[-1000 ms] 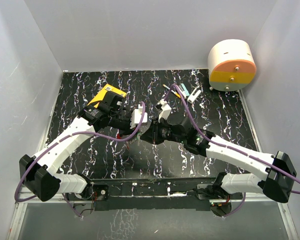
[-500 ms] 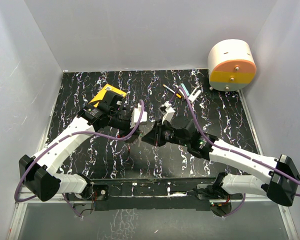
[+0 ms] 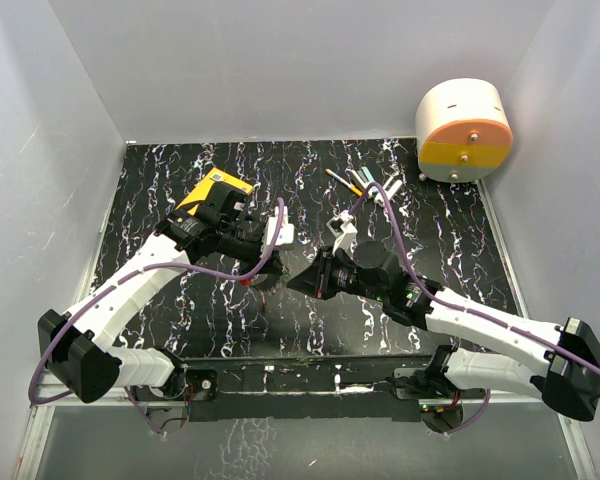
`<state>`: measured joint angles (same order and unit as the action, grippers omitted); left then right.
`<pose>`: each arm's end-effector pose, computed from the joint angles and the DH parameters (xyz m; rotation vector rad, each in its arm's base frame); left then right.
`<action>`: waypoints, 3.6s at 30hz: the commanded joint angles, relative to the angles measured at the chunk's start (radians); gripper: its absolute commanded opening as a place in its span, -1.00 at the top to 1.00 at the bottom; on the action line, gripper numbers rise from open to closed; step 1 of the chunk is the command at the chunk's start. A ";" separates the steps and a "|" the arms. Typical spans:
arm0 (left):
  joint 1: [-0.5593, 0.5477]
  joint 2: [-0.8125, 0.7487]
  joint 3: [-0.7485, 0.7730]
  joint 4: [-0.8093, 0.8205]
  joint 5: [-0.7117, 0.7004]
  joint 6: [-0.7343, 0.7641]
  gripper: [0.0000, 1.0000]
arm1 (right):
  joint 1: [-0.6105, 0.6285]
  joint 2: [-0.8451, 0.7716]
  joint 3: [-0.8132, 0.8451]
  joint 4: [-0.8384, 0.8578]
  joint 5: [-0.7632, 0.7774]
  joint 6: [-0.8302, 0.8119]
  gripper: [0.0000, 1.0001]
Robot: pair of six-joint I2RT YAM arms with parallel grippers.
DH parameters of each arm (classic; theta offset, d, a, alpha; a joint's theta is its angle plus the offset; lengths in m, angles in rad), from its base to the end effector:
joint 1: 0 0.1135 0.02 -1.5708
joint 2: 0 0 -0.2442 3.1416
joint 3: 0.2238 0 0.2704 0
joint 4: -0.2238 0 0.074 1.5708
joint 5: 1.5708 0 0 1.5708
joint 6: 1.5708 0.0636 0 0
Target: Put the keys on the keyring
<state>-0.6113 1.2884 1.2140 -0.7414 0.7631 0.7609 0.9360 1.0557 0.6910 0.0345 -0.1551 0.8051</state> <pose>0.2217 -0.2091 0.3009 1.6772 1.4917 -0.8212 0.1681 0.2449 0.2437 -0.2569 2.1145 1.2683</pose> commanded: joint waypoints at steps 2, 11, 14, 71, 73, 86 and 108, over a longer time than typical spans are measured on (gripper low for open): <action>-0.002 -0.022 0.044 -0.033 0.101 0.021 1.00 | -0.001 -0.034 -0.025 0.052 0.054 0.044 0.85; -0.002 -0.016 0.040 -0.092 0.158 0.065 1.00 | 0.000 0.003 0.006 0.058 0.060 0.068 0.85; -0.002 -0.019 0.031 -0.100 0.163 0.070 1.00 | 0.000 0.010 0.018 0.058 0.068 0.068 0.84; -0.002 0.000 0.007 -0.113 0.182 0.070 1.00 | 0.003 -0.012 0.104 0.110 -0.101 -0.041 0.34; -0.002 -0.001 0.010 -0.117 0.183 0.071 1.00 | 0.002 -0.010 0.104 0.115 -0.101 -0.043 0.34; -0.002 0.002 0.018 -0.117 0.185 0.067 1.00 | 0.004 -0.009 0.086 0.107 -0.115 -0.025 0.47; -0.002 -0.006 0.009 -0.110 0.172 0.040 1.00 | 0.005 -0.005 0.083 0.083 -0.040 -0.006 0.85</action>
<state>-0.6106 1.2999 1.2091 -0.8421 0.8646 0.7921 0.9405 1.0851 0.7628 0.0547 -0.2298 0.7914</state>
